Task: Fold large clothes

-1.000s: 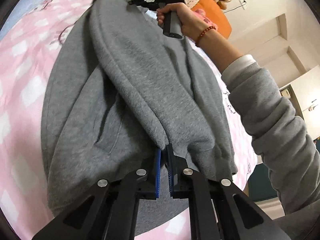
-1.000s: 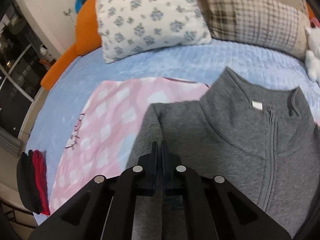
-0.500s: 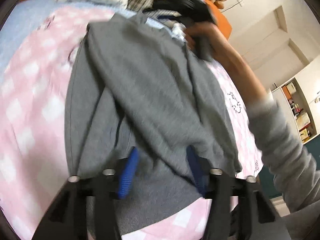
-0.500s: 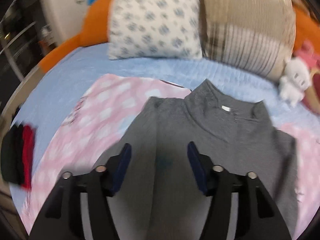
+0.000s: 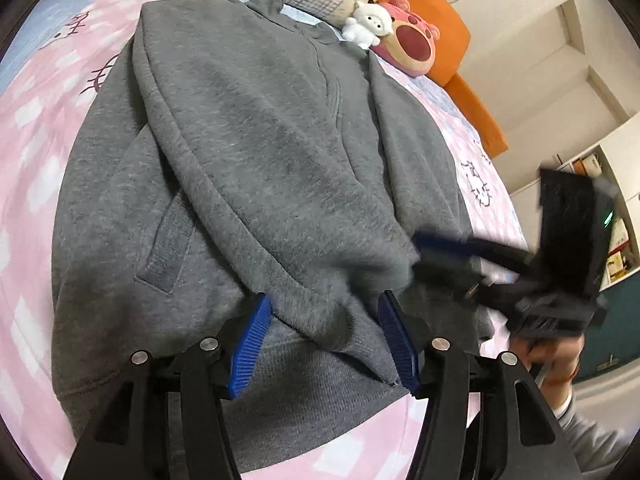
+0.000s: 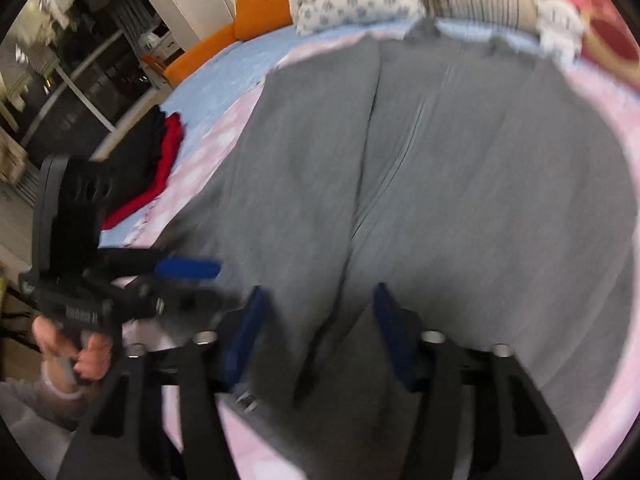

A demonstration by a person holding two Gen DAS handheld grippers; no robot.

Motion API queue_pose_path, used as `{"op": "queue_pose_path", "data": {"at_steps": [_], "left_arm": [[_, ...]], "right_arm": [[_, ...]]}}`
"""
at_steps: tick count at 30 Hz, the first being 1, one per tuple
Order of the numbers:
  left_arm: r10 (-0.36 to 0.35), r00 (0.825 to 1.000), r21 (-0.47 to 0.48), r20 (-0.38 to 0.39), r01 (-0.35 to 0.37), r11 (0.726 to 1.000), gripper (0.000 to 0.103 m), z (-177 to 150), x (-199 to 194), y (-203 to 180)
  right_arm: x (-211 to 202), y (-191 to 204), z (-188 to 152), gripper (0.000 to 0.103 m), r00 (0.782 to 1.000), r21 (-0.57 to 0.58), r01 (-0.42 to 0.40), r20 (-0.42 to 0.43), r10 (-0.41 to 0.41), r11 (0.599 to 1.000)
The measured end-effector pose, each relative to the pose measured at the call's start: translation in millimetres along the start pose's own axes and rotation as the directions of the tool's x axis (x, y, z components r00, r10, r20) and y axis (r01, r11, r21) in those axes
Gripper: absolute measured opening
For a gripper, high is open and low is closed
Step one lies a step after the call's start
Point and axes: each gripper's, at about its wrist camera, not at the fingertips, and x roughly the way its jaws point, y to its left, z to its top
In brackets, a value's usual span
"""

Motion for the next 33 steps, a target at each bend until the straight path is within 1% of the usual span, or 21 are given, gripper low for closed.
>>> {"op": "queue_pose_path", "data": {"at_steps": [1, 2, 3, 4, 5, 6, 7, 10, 14, 17, 19, 20, 23, 25, 26, 27, 28, 29, 30, 31, 33], "left_arm": [[0.006, 1.0, -0.001, 0.0, -0.006, 1.0, 0.053, 0, 3, 0], [0.013, 1.0, 0.0, -0.001, -0.013, 1.0, 0.046, -1, 4, -4], [0.019, 1.0, -0.005, 0.0, -0.019, 1.0, 0.042, -2, 5, -2], [0.02, 1.0, -0.012, -0.001, -0.02, 1.0, 0.033, -7, -4, 11], [0.016, 1.0, -0.021, -0.005, -0.016, 1.0, 0.028, -5, -6, 15], [-0.007, 1.0, -0.034, -0.009, 0.006, 0.999, 0.024, -1, -11, 19], [-0.013, 1.0, -0.041, -0.011, 0.012, 0.999, 0.012, 1, -12, 24], [-0.068, 0.998, -0.056, -0.008, 0.068, 0.996, 0.011, 4, -31, 32], [-0.087, 0.996, -0.034, -0.005, 0.086, 0.996, 0.011, 1, -50, 30], [-0.07, 0.997, -0.028, -0.018, 0.069, 0.997, 0.009, -5, -47, 32], [-0.059, 0.997, -0.047, -0.044, 0.057, 0.997, 0.009, -8, -33, 40], [-0.052, 0.997, -0.051, -0.053, 0.05, 0.997, 0.006, -9, -27, 44], [-0.052, 0.996, -0.071, -0.078, 0.047, 0.996, 0.006, -12, -11, 54], [-0.046, 0.997, -0.049, -0.067, 0.042, 0.998, 0.008, -13, -14, 51], [-0.043, 0.997, -0.041, -0.063, 0.041, 0.998, 0.015, -12, -16, 49], [-0.038, 0.998, -0.024, -0.057, 0.037, 0.999, 0.021, -11, -23, 46], [-0.018, 0.999, -0.001, -0.033, 0.018, 1.0, 0.041, -10, -33, 42], [0.014, 1.0, 0.024, 0.007, -0.014, 1.0, 0.057, -8, -47, 37], [0.026, 0.999, 0.041, 0.035, -0.027, 0.999, 0.059, -6, -58, 34], [0.024, 0.998, 0.051, 0.062, -0.027, 0.998, 0.06, -4, -72, 34], [0.014, 0.994, 0.047, 0.112, -0.019, 0.999, 0.063, 3, -99, 38]], "right_arm": [[5, -1, -6, 0.041, 1.0, 0.02, -0.021, -0.012, 0.022, 1.0], [9, -1, -10, 0.029, 0.999, 0.033, -0.05, -0.018, 0.051, 0.998], [11, 0, -11, 0.025, 0.998, 0.036, -0.066, -0.021, 0.067, 0.997], [12, 2, -13, 0.023, 0.996, 0.04, -0.082, -0.016, 0.083, 0.996], [11, 3, -12, 0.016, 0.996, 0.041, -0.087, -0.009, 0.087, 0.995], [10, 5, -10, 0.015, 0.995, 0.042, -0.098, -0.008, 0.098, 0.994], [4, 6, -9, 0.015, 0.991, 0.054, -0.136, 0.001, 0.136, 0.989], [-17, 14, 0, 0.015, 0.979, 0.055, -0.203, 0.03, 0.202, 0.978], [-38, 14, 5, 0.015, 0.956, 0.077, -0.292, 0.054, 0.288, 0.953], [-31, 10, -1, 0.015, 0.967, 0.078, -0.253, 0.041, 0.251, 0.964], [-14, 5, -11, 0.015, 0.975, 0.108, -0.224, 0.017, 0.223, 0.969], [-6, 1, -14, 0.015, 0.977, 0.118, -0.212, 0.005, 0.213, 0.97], [6, -3, -23, 0.02, 0.995, 0.073, -0.094, -0.014, 0.095, 0.993], [0, 4, -25, 0.037, 0.998, 0.033, -0.055, 0.009, 0.055, 0.998], [-7, 13, -25, 0.056, 0.999, -0.005, 0.019, 0.031, -0.018, 1.0], [-13, 18, -24, 0.065, 0.996, -0.036, 0.067, 0.054, -0.065, 0.997], [-26, 35, -25, 0.066, 0.982, -0.107, 0.163, 0.117, -0.15, 0.981], [-30, 45, -22, 0.066, 0.973, -0.135, 0.197, 0.148, -0.177, 0.971], [-41, 61, -22, 0.067, 0.961, -0.17, 0.226, 0.199, -0.192, 0.959], [-47, 70, -24, 0.067, 0.957, -0.186, 0.228, 0.224, -0.185, 0.956], [-56, 95, -25, 0.068, 0.956, -0.22, 0.182, 0.269, -0.12, 0.958]]}}
